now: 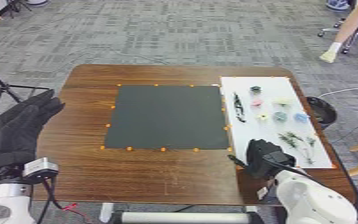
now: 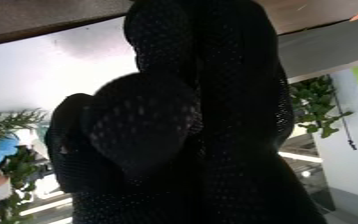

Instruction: Arrange flowers

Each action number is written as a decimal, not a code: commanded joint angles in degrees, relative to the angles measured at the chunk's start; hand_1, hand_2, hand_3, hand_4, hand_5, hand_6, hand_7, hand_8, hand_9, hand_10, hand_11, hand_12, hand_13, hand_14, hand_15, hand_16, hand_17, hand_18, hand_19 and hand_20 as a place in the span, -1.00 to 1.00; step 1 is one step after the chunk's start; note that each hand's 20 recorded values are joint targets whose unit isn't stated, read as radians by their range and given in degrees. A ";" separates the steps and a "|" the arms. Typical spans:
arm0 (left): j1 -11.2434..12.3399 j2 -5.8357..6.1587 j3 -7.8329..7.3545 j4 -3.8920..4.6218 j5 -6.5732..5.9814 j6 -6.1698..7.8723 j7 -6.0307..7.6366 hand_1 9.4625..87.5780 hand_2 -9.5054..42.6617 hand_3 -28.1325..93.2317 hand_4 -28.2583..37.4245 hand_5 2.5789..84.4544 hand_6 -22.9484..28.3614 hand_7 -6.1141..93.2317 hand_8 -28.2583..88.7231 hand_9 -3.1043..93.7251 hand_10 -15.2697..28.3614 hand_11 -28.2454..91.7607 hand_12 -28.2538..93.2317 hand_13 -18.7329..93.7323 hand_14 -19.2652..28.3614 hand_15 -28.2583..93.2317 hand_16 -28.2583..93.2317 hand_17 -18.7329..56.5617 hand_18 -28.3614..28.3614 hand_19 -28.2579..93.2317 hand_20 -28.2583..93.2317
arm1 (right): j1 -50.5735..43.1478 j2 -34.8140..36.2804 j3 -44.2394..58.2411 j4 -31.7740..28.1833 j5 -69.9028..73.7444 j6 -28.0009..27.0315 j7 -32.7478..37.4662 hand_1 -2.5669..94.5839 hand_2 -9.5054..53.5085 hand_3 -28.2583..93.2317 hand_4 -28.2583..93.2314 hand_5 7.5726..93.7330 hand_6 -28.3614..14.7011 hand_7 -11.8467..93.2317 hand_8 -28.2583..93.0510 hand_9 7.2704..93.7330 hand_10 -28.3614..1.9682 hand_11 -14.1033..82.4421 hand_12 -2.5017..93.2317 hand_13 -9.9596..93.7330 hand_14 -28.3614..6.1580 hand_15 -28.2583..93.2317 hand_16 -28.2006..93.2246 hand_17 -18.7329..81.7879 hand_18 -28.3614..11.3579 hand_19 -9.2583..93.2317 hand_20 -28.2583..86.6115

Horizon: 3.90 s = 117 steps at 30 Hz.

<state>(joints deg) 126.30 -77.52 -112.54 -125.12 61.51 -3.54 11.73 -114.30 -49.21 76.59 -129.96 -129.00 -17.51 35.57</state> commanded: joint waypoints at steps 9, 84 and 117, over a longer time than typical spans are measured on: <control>-0.16 0.10 -0.08 -0.12 0.20 -1.06 -0.46 -0.42 -0.78 0.56 -0.68 0.15 0.08 -0.65 -0.62 0.05 0.39 -0.19 -0.34 -0.01 0.62 -0.14 -0.53 -0.32 0.47 -0.32 -0.20 | -1.65 -0.35 -1.06 2.73 4.95 1.02 -1.03 0.29 -1.00 0.26 -0.45 0.69 0.17 -0.39 -0.01 1.00 0.17 -0.14 -0.25 1.00 0.58 0.41 -0.12 0.69 -0.15 0.96 0.25; -12.73 17.39 3.81 19.05 -4.53 9.44 1.50 -0.62 -0.47 0.62 -1.00 0.19 0.06 -0.61 -0.64 0.09 0.40 -0.18 -0.35 0.01 0.61 -0.13 -0.54 -0.30 0.46 -0.33 -0.19 | 44.71 -10.78 -29.80 16.62 23.94 13.66 -2.85 0.24 -1.00 0.38 -0.45 0.66 0.15 -0.20 -0.09 0.99 0.18 0.05 -0.35 1.00 0.66 0.51 -0.16 0.74 -0.16 1.00 0.30; -9.97 10.77 9.60 20.68 -4.79 7.47 2.17 -0.67 -0.41 0.64 -1.00 0.19 0.05 -0.61 -0.64 0.10 0.40 -0.18 -0.35 0.01 0.60 -0.13 -0.54 -0.30 0.45 -0.34 -0.19 | 49.08 -23.18 -45.33 31.27 34.39 25.76 2.38 0.31 -1.00 0.32 -0.53 0.66 0.12 -0.23 -0.13 1.00 0.22 -0.12 -0.49 1.00 0.59 0.46 -0.15 0.72 -0.17 1.00 0.25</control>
<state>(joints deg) 112.84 -63.75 -104.67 -104.22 56.71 5.48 14.19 -65.66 -71.17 32.73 -99.49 -95.26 5.19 37.12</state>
